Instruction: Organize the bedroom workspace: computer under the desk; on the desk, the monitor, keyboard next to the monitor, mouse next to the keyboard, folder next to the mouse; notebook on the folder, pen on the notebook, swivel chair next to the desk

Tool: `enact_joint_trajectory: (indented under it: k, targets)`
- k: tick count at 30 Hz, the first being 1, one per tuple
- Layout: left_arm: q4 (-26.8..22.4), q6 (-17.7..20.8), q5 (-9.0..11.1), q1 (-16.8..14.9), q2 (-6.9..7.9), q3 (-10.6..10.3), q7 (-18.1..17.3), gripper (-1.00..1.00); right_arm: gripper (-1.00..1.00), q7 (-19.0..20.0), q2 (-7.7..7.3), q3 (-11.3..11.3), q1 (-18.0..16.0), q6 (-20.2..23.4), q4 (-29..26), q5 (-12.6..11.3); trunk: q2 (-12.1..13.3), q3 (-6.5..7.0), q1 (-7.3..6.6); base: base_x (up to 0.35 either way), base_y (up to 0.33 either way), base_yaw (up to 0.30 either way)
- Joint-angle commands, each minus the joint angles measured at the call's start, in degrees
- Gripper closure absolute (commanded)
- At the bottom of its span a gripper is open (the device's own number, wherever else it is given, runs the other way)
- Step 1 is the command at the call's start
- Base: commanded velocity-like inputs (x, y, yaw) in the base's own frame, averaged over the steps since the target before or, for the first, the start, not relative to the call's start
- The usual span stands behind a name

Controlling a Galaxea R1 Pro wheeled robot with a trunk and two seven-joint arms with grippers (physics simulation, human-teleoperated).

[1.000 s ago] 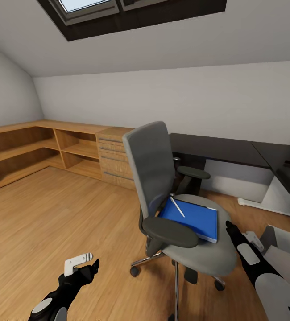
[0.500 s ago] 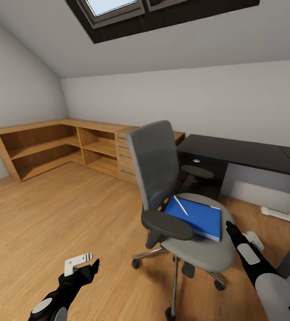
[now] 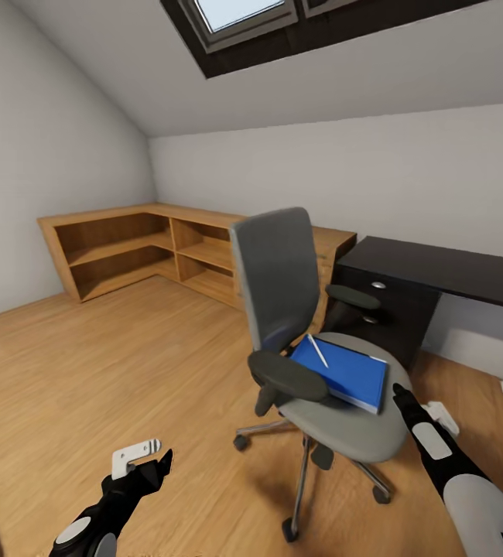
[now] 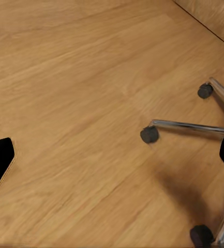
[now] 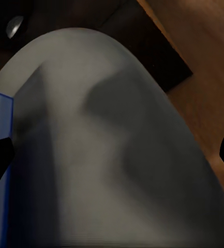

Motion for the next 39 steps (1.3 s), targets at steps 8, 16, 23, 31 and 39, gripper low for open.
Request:
enact_joint_trajectory:
  k: [8,16,23,31,39]
  targets:
    - [0.0,0.2,0.6,0.0,-0.03,0.0,0.4,-1.0,-1.0,0.2,0.2,0.5,0.0,-0.2,0.0,-1.1,0.0,-0.04,0.0,0.0,0.0,0.273]
    - [0.0,0.2,0.6,0.0,-0.03,0.0,0.4,-1.0,-1.0,0.2,0.2,0.5,0.0,-0.2,0.0,-1.1,0.0,-0.04,0.0,0.0,0.0,0.252]
    - [0.0,0.2,0.6,0.0,-0.03,0.0,0.4,-1.0,-1.0,0.2,0.2,0.5,0.0,-0.2,0.0,-1.1,0.0,-0.04,0.0,0.0,0.0,0.024]
    - [0.0,0.2,0.6,0.0,-0.03,0.0,0.4,-1.0,-1.0,0.2,0.17,0.5,0.0,-0.1,-0.1,-1.2,0.0,-0.04,0.0,0.0,0.0,0.0]
    - [0.0,0.2,0.6,0.0,-0.03,0.0,0.4,-1.0,-1.0,0.3,0.11,0.5,0.0,-0.1,-0.1,-1.1,0.0,-0.04,0.0,-0.102,0.0,0.0]
